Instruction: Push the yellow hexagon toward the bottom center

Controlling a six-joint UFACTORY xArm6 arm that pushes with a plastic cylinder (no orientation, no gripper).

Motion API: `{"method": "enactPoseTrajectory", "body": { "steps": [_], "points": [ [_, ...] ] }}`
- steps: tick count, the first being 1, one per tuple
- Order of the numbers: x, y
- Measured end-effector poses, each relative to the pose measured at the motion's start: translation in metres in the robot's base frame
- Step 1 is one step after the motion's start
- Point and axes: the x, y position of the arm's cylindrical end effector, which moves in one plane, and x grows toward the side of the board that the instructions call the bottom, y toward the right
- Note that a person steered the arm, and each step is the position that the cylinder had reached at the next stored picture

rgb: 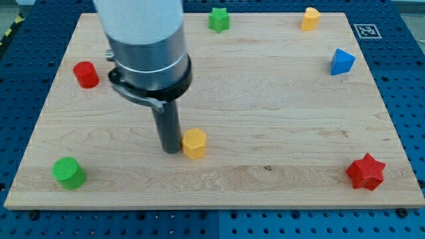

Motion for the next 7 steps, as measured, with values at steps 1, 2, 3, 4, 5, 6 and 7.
{"method": "enactPoseTrajectory", "body": {
  "steps": [1, 2, 3, 4, 5, 6, 7],
  "points": [
    [-0.001, 0.008],
    [-0.031, 0.003],
    [-0.032, 0.020],
    [-0.027, 0.039],
    [-0.021, 0.059],
    [-0.007, 0.061],
    [0.008, 0.061]
  ]
}}
